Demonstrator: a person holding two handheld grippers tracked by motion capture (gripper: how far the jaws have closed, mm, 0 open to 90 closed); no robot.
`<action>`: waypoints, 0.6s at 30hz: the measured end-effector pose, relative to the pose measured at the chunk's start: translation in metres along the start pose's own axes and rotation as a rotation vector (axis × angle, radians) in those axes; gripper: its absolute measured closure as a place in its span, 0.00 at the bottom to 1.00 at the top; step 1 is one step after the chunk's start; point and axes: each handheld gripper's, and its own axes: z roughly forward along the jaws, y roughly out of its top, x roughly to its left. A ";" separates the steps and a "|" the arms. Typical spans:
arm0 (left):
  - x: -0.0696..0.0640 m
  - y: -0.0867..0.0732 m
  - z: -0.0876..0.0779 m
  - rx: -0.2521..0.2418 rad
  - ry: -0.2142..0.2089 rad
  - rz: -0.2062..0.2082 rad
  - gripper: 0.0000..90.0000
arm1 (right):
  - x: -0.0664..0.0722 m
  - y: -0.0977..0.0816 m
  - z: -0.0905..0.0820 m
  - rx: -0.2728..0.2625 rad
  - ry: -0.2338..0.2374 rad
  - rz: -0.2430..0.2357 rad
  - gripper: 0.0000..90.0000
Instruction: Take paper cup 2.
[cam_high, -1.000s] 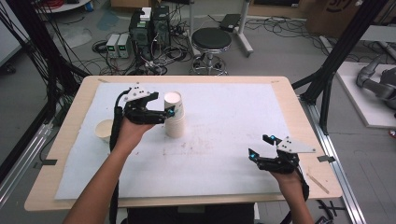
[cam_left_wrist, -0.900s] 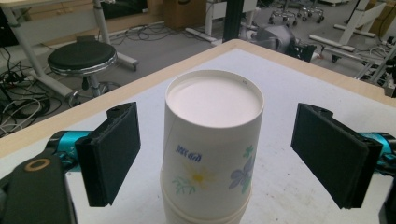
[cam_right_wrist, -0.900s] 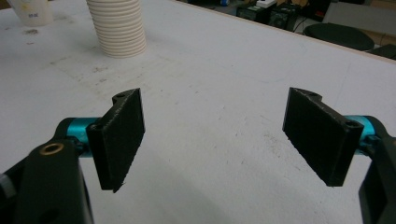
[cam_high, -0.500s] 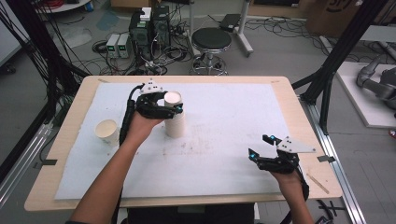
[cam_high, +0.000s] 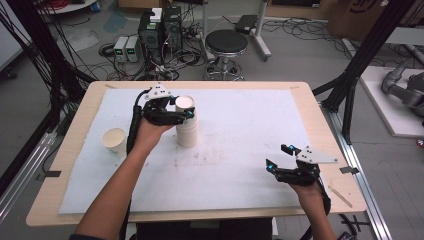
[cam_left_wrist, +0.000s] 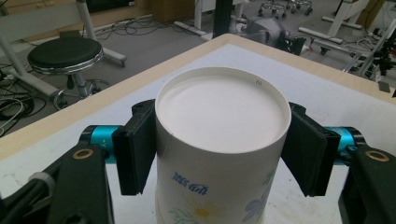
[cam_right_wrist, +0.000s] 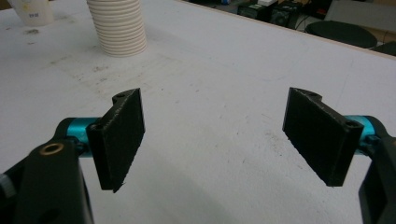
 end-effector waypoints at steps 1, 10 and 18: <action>0.000 0.002 -0.001 -0.003 0.000 0.003 0.37 | 0.000 0.000 0.000 0.000 0.000 -0.001 0.24; -0.003 0.024 -0.023 -0.110 -0.027 -0.004 0.38 | 0.000 0.000 0.001 0.000 0.002 -0.002 0.24; -0.006 0.044 -0.050 -0.230 -0.051 -0.031 0.38 | 0.001 0.000 0.002 -0.001 0.003 -0.002 0.24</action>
